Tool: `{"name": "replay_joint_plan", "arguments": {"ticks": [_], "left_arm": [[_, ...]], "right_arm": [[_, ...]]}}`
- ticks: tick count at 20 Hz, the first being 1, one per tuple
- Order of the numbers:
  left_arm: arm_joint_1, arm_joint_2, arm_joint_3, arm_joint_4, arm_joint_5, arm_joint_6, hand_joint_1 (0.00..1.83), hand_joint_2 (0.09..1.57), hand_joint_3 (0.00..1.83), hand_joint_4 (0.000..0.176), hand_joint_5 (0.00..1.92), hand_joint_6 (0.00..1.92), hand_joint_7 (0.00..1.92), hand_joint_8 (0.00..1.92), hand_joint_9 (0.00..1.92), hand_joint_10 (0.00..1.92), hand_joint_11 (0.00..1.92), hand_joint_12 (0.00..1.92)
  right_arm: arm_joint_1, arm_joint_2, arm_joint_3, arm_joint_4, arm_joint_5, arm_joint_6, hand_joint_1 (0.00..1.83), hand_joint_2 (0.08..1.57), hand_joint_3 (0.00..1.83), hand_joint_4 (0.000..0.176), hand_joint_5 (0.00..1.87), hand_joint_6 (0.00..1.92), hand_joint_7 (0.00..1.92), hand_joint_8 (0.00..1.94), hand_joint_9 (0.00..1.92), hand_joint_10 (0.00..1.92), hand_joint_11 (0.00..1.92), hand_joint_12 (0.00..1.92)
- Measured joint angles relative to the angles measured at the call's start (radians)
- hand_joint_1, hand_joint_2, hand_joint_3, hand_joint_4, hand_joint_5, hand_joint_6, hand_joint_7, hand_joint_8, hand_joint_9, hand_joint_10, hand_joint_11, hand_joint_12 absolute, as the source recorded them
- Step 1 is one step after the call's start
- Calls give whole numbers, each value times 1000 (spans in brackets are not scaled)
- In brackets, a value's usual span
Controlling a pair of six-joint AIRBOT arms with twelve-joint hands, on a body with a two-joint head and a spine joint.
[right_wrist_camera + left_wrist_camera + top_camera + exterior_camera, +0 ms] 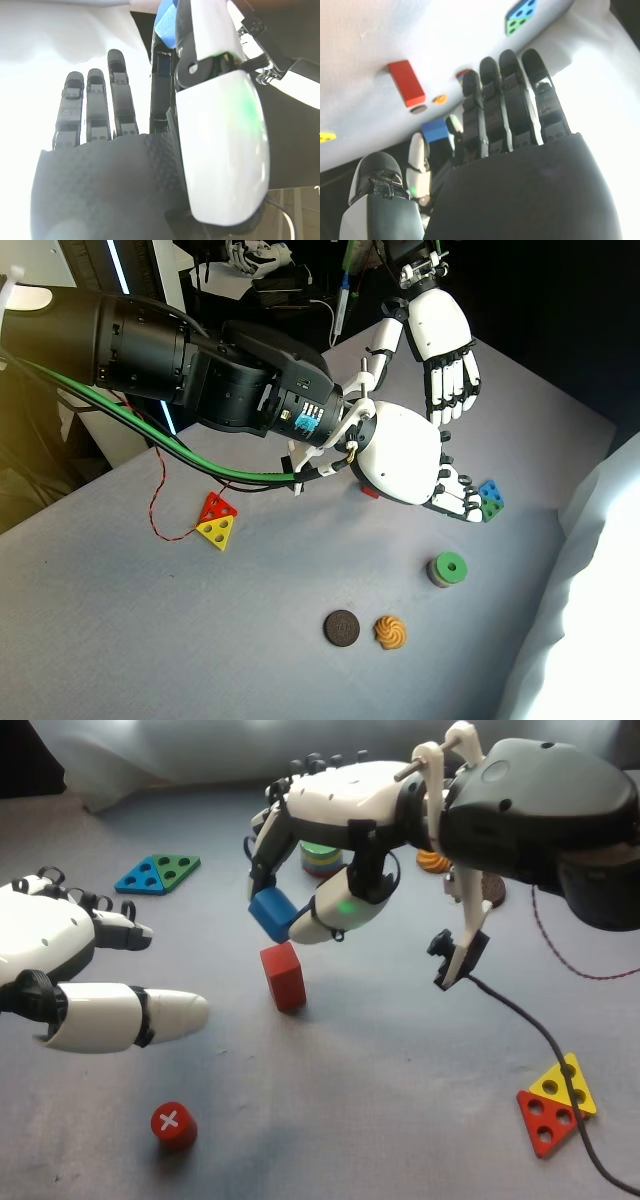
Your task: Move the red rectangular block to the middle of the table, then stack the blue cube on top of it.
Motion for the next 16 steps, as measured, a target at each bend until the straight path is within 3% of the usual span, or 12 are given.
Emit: {"name": "replay_joint_plan", "arguments": {"ticks": [16], "left_arm": [[-13,-3,-2,-31,-2,34,0,1015,1,0,419,1,424,2,352,2,0,754]], "right_arm": [[-32,-34,11,-6,1,5,1120,1124,0,0,959,1038,324,9,95,11,0,0]]}}
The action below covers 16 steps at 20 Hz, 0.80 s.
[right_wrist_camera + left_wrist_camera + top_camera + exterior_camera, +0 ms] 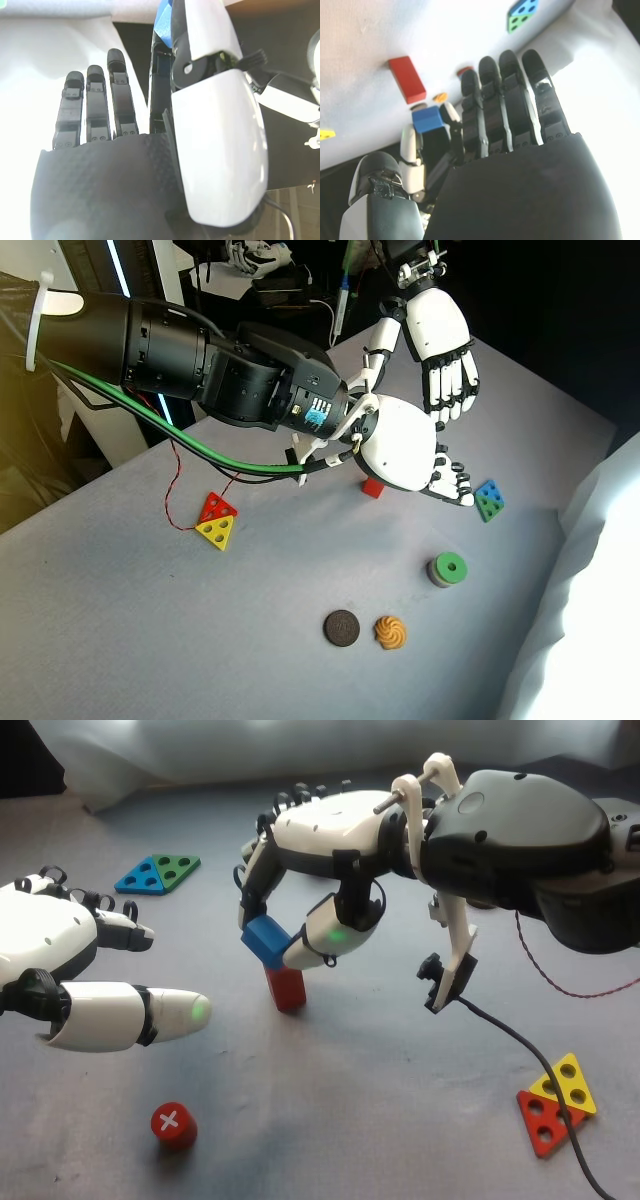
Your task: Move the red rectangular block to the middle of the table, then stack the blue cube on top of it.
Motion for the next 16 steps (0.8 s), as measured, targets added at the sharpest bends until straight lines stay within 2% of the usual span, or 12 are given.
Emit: {"name": "replay_joint_plan", "arguments": {"ticks": [6,16], "left_arm": [[-6,0,0,-6,2,7,0,1019,1,0,425,1,426,0,341,1,0,718],[-8,0,0,-8,3,11,0,1017,0,0,438,5,435,6,353,6,0,745]], "right_arm": [[-14,-17,21,-1,8,-1,1127,1143,3,0,917,1099,283,0,90,4,0,0],[-14,-23,43,-1,7,-5,1117,1138,2,0,928,1081,322,3,95,5,0,0]]}}
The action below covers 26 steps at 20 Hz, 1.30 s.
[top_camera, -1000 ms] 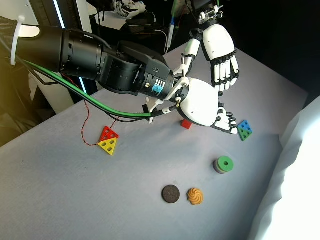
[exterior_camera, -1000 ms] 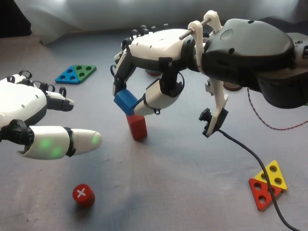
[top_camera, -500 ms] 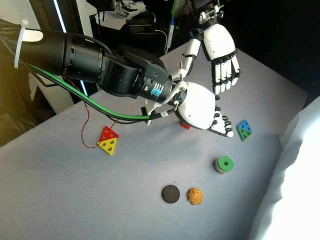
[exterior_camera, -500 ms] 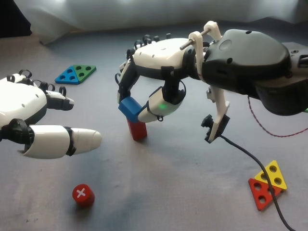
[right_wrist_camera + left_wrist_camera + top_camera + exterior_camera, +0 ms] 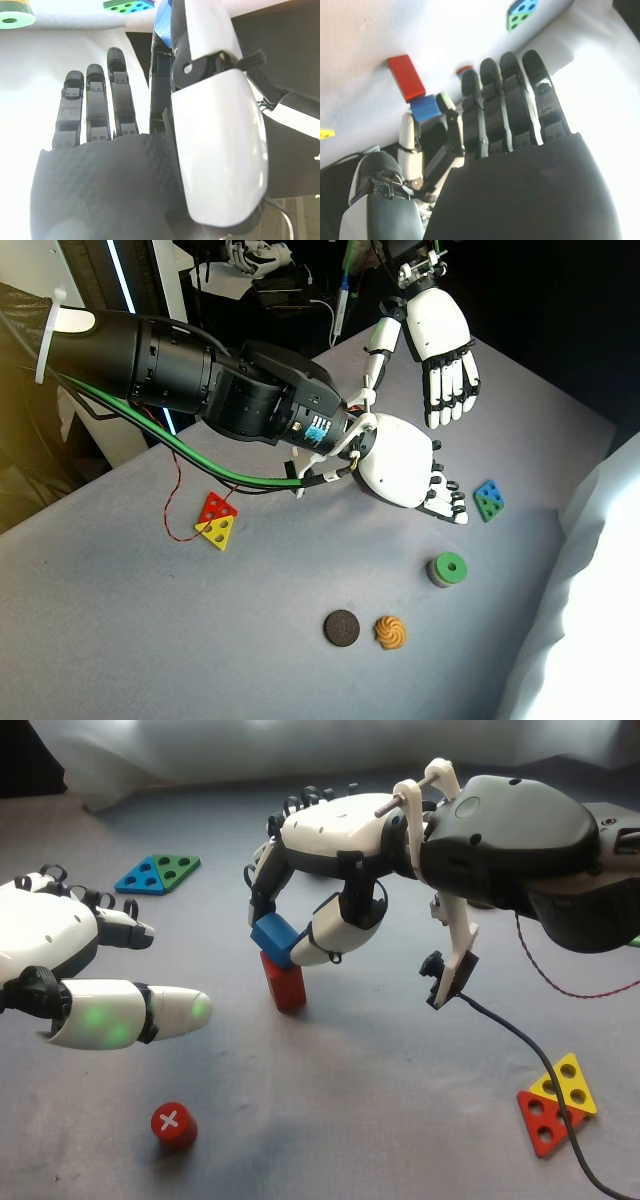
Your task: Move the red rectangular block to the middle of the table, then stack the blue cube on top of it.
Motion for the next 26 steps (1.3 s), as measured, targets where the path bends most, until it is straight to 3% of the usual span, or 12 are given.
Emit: {"name": "replay_joint_plan", "arguments": {"ticks": [26], "left_arm": [[-2,0,0,-5,1,0,0,1032,1,0,435,5,433,5,344,5,0,738]], "right_arm": [[-11,0,0,28,-22,1,1092,1144,1,0,916,1102,317,2,105,6,0,0]]}}
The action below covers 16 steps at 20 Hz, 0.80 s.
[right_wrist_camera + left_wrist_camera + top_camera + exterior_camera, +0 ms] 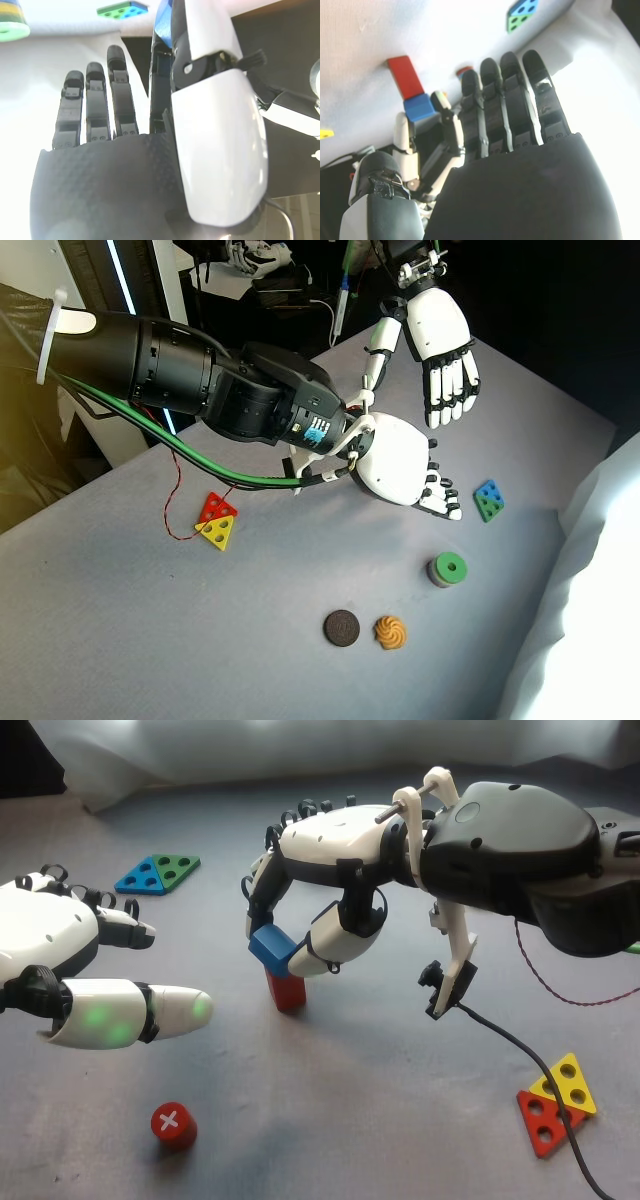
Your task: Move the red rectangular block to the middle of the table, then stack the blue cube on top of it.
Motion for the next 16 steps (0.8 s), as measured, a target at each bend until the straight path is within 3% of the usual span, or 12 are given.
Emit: {"name": "replay_joint_plan", "arguments": {"ticks": [2,3,4,6,7,9,12,13,16], "left_arm": [[0,0,0,0,0,0,0,1036,2,0,415,0,417,2,334,1,0,710],[0,0,0,0,0,0,0,1040,3,0,419,2,421,4,339,3,0,712],[0,0,0,-2,0,3,0,1044,4,0,421,3,421,3,337,2,0,711],[0,0,0,-2,0,3,0,1046,5,0,424,3,423,4,339,2,0,712],[0,0,0,-3,0,3,0,1047,5,0,426,4,424,4,338,2,0,712],[0,0,0,-3,0,3,0,1043,3,0,418,1,419,2,336,1,0,714],[0,0,0,-4,0,3,0,1048,4,0,409,0,402,0,327,0,0,710],[0,0,0,-4,0,3,0,1048,4,0,416,3,407,3,332,3,0,709],[0,0,0,-4,0,3,0,1051,4,0,413,3,417,7,334,3,0,708]], "right_arm": [[0,0,0,1,0,1,989,1149,0,157,887,1126,219,4,31,3,0,0],[0,0,0,2,0,1,954,1019,0,60,785,722,191,0,5,0,0,0],[0,0,0,1,0,0,916,939,0,56,803,454,183,0,0,0,0,0],[-1,0,0,0,2,-7,925,845,0,28,840,179,265,0,14,1,0,0],[-1,0,0,1,2,-6,914,821,0,30,832,100,284,0,15,1,0,0],[-1,0,2,-1,1,-7,847,827,0,57,770,49,325,14,3,0,0,0],[-1,0,2,-1,2,-7,744,846,5,97,672,3,220,0,0,0,0,0],[-1,0,2,-1,2,-8,709,853,8,89,602,0,90,0,0,0,0,0],[-1,0,2,-1,2,-8,707,848,4,53,278,0,5,0,0,0,0,0]]}}
